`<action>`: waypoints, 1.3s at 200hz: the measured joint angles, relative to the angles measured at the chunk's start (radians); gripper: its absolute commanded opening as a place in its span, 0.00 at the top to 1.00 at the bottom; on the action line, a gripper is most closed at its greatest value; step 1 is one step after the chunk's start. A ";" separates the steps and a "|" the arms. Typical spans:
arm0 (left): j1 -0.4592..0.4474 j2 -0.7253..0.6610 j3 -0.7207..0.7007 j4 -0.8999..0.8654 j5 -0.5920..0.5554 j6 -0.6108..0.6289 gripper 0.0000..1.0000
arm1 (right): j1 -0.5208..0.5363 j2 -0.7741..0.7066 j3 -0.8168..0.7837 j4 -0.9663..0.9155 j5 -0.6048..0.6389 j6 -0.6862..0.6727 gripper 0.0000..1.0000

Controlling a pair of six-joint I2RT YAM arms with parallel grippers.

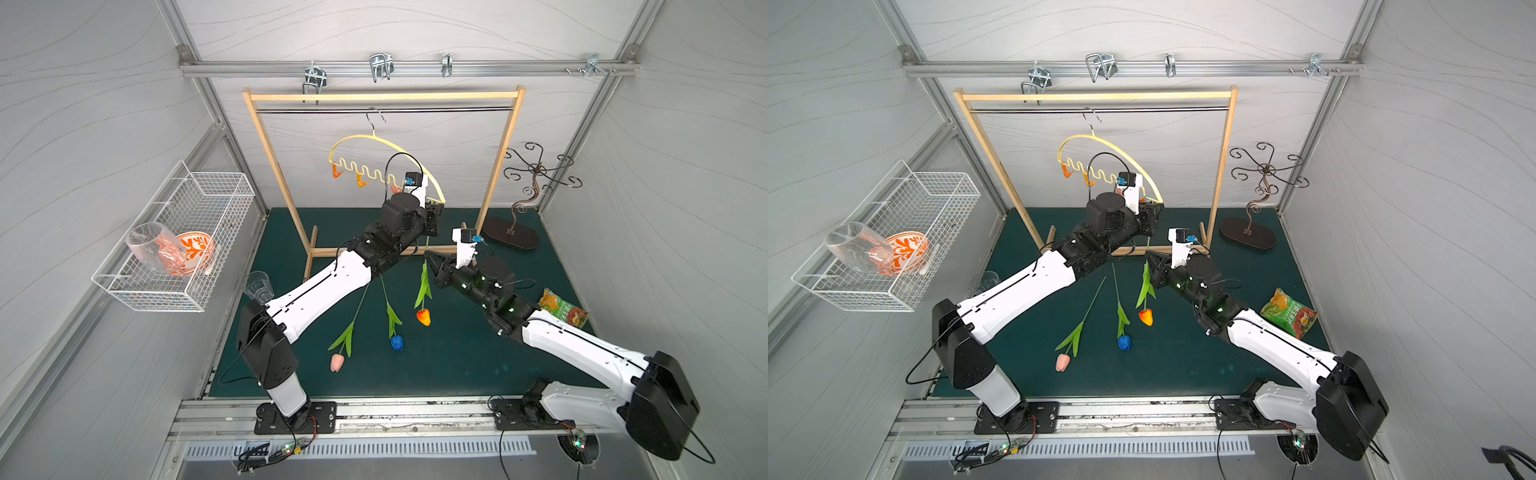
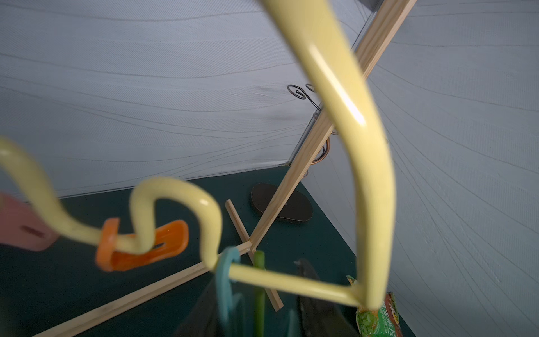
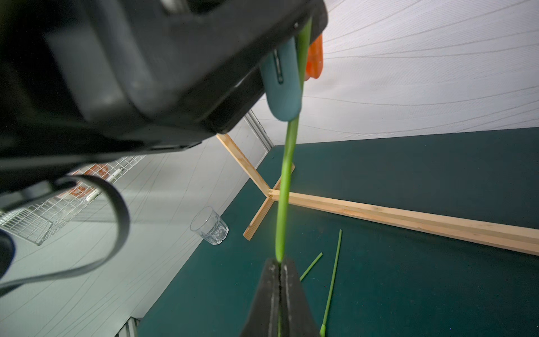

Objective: Dry the flowers on a clothes hanger
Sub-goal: Clamp the flower onto the hanger.

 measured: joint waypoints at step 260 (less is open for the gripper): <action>0.042 -0.420 -0.282 -0.207 -0.001 0.002 0.00 | -0.053 0.001 0.108 -0.212 0.087 -0.093 0.79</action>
